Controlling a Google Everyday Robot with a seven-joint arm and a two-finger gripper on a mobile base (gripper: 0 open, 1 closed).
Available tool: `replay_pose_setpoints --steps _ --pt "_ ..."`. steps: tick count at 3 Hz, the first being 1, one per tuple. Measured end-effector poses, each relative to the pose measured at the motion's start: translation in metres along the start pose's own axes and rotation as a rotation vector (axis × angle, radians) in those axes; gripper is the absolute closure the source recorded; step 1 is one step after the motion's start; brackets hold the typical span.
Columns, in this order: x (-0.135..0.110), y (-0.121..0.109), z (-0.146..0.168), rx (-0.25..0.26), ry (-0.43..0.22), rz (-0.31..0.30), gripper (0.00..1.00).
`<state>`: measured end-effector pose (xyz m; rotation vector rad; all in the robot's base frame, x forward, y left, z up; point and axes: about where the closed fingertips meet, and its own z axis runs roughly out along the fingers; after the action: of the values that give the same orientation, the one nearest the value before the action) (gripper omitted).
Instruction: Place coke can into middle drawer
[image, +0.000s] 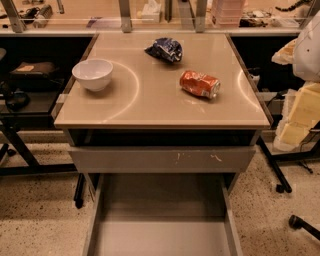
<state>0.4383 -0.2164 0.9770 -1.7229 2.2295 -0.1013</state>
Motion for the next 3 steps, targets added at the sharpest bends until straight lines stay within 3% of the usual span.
replay_pose_setpoints --steps 1,3 --pt "-0.001 0.0 0.0 0.003 -0.002 -0.001 0.0" --pt "-0.03 -0.044 0.028 0.017 -0.086 -0.077 0.0"
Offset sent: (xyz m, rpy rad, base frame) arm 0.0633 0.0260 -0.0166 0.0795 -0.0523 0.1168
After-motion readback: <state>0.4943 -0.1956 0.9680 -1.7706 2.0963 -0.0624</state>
